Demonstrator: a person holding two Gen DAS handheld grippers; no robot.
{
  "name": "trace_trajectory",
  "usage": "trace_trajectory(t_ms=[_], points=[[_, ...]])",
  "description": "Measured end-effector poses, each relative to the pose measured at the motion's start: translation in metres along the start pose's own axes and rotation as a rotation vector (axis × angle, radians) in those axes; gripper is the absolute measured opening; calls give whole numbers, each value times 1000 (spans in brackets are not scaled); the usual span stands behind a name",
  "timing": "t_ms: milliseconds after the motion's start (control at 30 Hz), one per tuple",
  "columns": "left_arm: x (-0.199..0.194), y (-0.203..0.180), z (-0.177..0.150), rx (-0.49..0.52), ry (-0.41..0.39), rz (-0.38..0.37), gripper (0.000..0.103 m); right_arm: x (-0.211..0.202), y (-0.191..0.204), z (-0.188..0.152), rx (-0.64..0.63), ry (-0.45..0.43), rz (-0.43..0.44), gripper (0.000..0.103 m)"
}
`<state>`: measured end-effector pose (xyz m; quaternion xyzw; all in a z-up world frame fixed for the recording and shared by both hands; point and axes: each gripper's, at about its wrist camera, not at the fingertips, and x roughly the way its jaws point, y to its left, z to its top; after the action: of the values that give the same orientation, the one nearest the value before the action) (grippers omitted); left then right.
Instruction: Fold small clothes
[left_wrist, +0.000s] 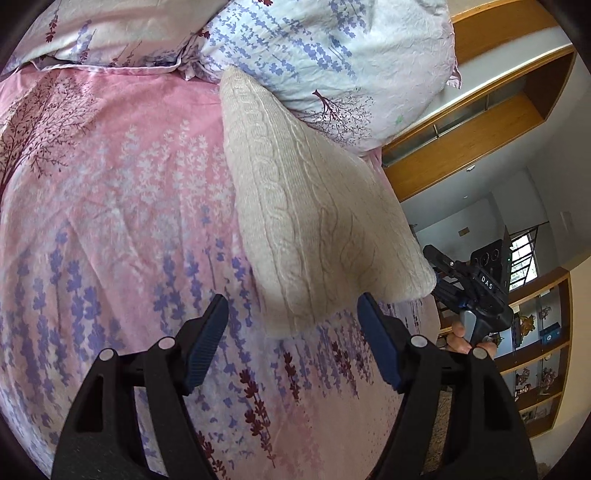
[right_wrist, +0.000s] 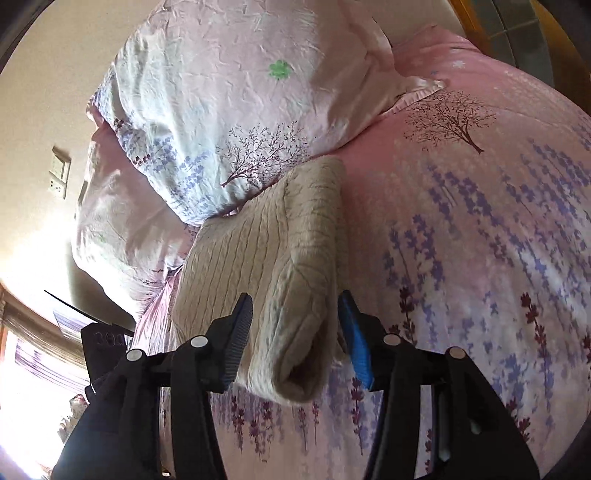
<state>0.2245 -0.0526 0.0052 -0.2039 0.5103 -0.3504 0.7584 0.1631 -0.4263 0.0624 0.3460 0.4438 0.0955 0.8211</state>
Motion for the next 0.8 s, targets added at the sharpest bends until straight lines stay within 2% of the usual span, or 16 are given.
trace_trajectory(t_ms=[33,100,133,167,200,233,267,333,433,500,633,733,800], points=[[0,-1,-2,0,0,-2,71,-1,-1,-4,-5,6,-1,51],[4,-4,-3,10,9,4,61,0,1,-10,-17,12,2,50],[7,-4,-4,16,15,10,57,1,2,-12,-28,13,0,43],[9,-4,-5,19,18,12,45,0,1,-14,-42,12,-11,32],[12,-5,-6,21,24,14,33,2,3,-15,-54,7,-26,25],[14,-5,-6,23,27,30,28,3,4,-15,-63,-2,-29,14],[16,-5,-6,25,26,39,23,2,5,-14,-70,-15,-22,10],[17,-2,-3,28,29,22,16,-5,10,-10,-83,-63,-11,9],[13,-1,-2,34,17,-6,13,-20,20,-5,-125,-137,-9,9],[9,0,-3,54,11,-14,12,-22,22,-4,-151,-157,-56,8],[4,5,-9,77,21,2,11,3,-6,-10,-90,-61,-169,8],[8,4,-10,95,24,13,13,10,-19,-13,-44,-39,-136,9],[4,-1,-10,117,13,26,19,6,-18,-10,-36,-28,-106,12]])
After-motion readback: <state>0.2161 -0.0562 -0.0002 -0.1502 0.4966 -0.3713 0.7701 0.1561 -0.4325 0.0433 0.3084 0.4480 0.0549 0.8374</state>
